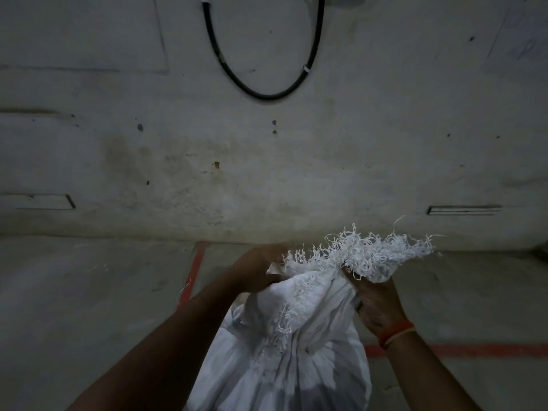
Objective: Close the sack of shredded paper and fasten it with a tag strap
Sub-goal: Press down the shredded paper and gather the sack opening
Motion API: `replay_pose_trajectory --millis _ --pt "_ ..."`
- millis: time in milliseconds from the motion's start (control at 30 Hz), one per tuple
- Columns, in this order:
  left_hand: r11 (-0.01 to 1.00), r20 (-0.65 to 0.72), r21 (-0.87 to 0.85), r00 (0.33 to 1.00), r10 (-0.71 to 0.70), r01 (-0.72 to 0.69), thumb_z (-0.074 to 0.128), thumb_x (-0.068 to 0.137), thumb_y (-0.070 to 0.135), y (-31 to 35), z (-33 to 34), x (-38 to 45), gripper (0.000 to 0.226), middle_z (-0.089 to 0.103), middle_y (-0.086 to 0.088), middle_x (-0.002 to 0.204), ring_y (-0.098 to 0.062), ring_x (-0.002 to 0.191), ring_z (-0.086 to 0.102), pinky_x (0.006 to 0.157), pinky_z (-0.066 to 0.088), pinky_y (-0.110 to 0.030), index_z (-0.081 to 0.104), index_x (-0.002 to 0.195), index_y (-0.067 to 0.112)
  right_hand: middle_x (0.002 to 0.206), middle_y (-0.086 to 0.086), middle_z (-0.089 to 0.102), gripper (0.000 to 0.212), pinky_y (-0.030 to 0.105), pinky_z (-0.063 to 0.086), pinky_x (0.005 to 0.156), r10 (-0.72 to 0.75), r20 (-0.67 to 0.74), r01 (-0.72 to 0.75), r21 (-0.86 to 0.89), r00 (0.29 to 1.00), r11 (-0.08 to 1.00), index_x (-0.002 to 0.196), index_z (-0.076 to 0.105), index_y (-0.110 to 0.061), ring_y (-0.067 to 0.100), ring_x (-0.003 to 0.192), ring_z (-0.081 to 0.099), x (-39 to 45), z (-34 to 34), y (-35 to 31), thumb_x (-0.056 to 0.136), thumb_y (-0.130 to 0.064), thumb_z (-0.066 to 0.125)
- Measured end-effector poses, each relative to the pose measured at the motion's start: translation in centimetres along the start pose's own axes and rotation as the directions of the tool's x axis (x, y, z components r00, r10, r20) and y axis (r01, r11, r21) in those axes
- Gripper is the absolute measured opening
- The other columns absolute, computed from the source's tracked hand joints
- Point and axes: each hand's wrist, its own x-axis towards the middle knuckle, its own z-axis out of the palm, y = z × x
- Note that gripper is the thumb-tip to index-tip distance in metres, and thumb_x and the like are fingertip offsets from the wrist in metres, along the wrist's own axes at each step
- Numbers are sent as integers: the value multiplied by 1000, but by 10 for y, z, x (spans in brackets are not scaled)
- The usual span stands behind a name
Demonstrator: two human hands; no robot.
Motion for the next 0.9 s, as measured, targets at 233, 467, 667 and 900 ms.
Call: replay_pose_trajectory --millis 233,467,667,900 --pt "994 -250 38 964 -91 104 58 98 38 9 -16 -11 36 73 -10 115 -32 106 69 80 49 -22 61 122 12 124 33 63 39 41 54 85 -35 -123 33 -20 992 999 104 77 -11 32 94 67 7 -14 8 68 -18 89" --pt "996 -273 84 961 49 -26 54 91 17 11 -5 -39 11 69 -1 89 -13 71 57 61 42 -15 63 93 23 115 15 74 31 45 51 95 -61 -140 71 66 988 995 112 73 -6 33 108 70 15 -4 9 83 2 76" --pt "994 -372 -27 924 87 -104 63 85 35 31 31 -72 17 60 1 120 -15 108 58 89 49 -32 71 97 28 124 22 69 55 50 54 96 -53 -229 83 123 972 989 127 61 4 36 112 68 22 6 15 77 1 81" --pt "994 -469 54 881 -60 96 71 66 75 54 67 -82 53 52 -6 145 -25 133 45 100 45 -41 73 94 29 124 21 69 49 57 51 100 -46 -233 76 117 971 990 123 64 4 36 113 67 19 9 13 77 4 80"
